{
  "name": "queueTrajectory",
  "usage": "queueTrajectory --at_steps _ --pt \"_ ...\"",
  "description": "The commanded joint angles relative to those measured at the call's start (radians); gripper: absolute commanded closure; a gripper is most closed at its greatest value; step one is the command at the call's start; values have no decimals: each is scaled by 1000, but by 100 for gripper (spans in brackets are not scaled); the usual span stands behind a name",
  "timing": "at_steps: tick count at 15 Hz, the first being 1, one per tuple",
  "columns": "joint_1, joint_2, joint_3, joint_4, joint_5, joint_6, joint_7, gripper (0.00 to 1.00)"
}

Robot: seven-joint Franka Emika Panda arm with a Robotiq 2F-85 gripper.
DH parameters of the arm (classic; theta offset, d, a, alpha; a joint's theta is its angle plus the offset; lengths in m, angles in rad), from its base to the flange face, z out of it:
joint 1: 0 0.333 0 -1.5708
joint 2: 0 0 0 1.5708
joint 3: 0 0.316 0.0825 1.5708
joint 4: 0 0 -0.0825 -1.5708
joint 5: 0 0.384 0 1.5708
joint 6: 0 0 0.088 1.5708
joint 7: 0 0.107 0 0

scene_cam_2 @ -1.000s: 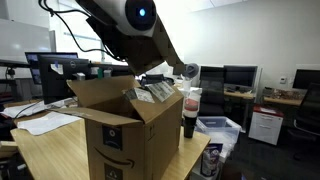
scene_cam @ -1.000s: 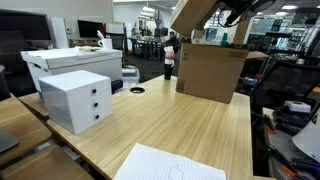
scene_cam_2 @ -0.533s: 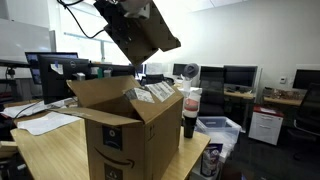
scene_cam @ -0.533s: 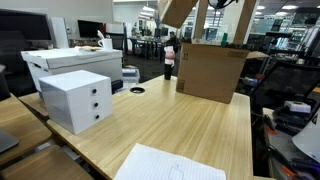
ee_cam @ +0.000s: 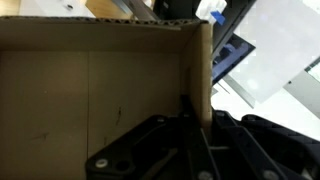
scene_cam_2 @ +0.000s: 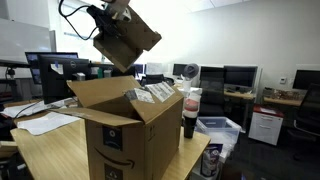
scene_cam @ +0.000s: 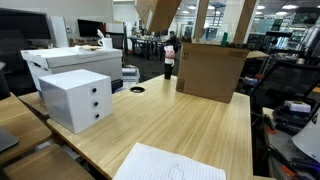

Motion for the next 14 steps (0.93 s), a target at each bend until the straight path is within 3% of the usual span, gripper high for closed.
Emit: queueTrajectory --at_steps 1,14 --pt "48 26 47 16 -182 69 81 97" --pt "140 108 112 -36 -813 37 463 97"
